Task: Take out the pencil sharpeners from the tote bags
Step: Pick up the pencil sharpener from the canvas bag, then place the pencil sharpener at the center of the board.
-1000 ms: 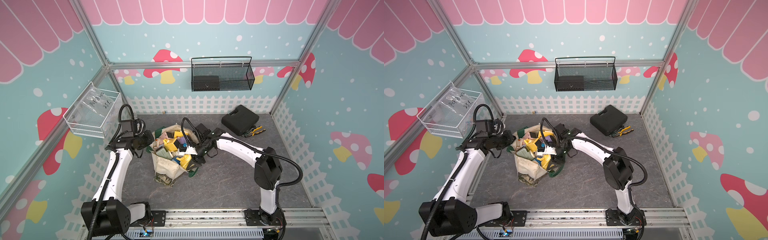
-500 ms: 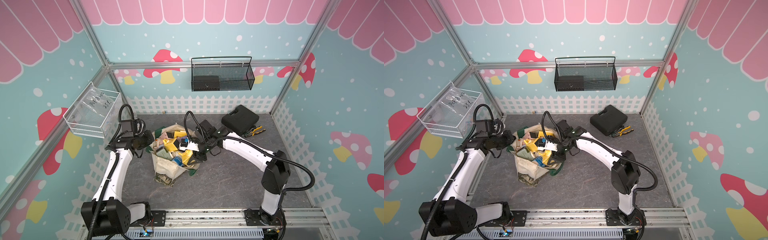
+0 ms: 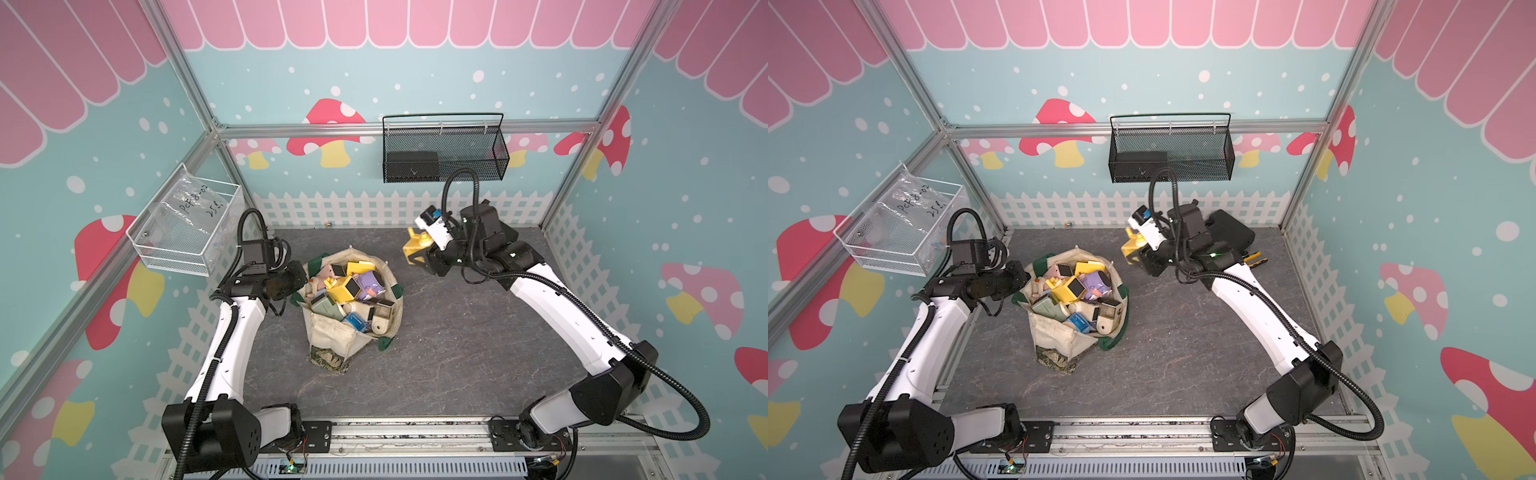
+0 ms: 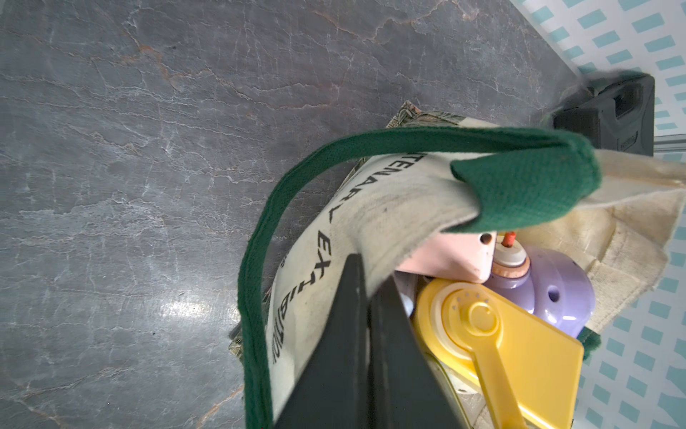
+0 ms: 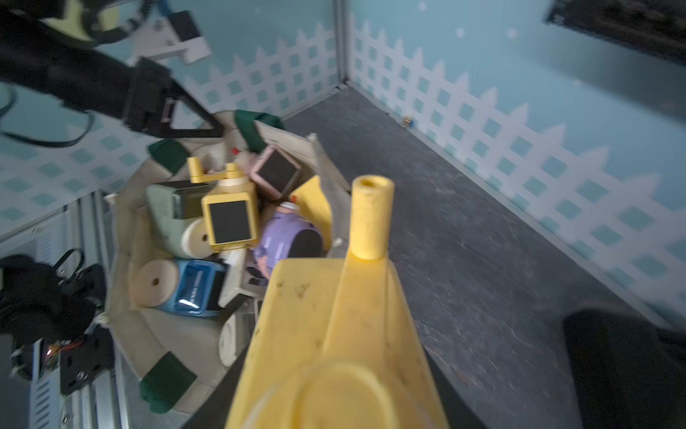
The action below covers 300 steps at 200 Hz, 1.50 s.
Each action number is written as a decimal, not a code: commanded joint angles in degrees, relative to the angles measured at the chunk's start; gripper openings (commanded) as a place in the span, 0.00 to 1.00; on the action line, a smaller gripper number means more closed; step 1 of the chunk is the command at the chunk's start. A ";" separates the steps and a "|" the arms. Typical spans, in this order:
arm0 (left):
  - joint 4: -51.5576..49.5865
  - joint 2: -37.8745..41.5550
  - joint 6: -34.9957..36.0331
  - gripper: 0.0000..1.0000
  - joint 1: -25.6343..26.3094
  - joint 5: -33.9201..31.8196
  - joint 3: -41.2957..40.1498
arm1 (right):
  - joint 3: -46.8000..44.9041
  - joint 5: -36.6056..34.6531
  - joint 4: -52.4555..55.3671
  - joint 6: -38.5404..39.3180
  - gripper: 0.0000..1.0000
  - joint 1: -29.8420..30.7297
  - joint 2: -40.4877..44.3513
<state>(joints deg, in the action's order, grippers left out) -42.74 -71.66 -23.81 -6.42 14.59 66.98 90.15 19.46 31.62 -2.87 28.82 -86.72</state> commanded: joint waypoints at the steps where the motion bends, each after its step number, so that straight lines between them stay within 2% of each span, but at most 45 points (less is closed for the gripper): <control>1: 1.62 1.48 -0.12 0.00 -0.35 -1.16 1.09 | -2.80 -6.68 0.47 -9.55 0.08 -2.60 -1.46; 11: 1.58 1.43 -0.09 0.00 -0.36 -1.02 1.15 | -2.34 -7.68 1.84 -9.89 0.08 -3.15 -3.49; 36: 1.60 1.48 -0.10 0.00 -0.35 -0.98 1.15 | 1.27 -16.11 5.37 -11.17 0.08 -3.27 -10.46; 68: 1.62 1.94 -0.02 0.00 -0.29 -1.47 1.16 | 9.57 -21.67 9.77 -13.12 0.08 -3.55 -21.56; 88: 1.68 1.87 0.07 0.00 -0.35 -1.66 1.13 | 17.05 -23.08 13.67 -14.14 0.08 -3.53 -30.92; 103: 1.68 1.96 0.04 0.00 -0.32 -1.73 1.14 | 24.13 -26.69 17.45 -14.55 0.08 -3.37 -37.29; 149: 1.61 1.87 0.08 0.00 -0.34 -1.72 1.18 | 44.03 -26.11 25.46 -15.23 0.08 -3.33 -51.51; 205: 1.68 1.96 0.08 0.00 -0.32 -1.49 1.18 | 49.53 -23.90 26.74 -16.10 0.09 -3.34 -57.52; 300: 1.58 1.87 0.16 0.00 -0.35 -1.49 1.05 | 49.77 -22.45 26.91 -15.58 0.19 -3.27 -60.42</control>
<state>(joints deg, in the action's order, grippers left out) -42.76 -71.66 -23.81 -6.39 14.33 66.98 138.41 -3.75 57.49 -18.06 25.19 -145.71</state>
